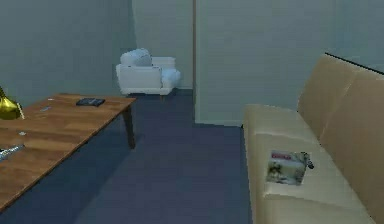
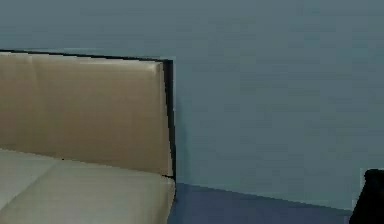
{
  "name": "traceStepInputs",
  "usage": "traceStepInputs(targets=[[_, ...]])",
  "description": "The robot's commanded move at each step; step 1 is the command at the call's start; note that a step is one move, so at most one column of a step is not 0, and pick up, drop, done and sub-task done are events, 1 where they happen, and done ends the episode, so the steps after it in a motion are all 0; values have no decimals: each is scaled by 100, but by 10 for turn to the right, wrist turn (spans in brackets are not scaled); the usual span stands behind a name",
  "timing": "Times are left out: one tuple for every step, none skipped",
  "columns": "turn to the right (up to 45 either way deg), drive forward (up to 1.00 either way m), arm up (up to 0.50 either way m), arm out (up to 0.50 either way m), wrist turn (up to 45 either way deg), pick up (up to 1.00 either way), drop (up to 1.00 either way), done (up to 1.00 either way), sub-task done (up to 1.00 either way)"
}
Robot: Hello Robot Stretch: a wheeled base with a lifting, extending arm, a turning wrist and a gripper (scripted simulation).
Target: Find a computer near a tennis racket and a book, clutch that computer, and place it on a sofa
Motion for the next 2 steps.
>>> traceStepInputs(targets=[[0, 100, 0, 0, 0, 0, 0, 0, 0], [-30, 0, 0, 0, 0, 0, 0, 0, 0]])
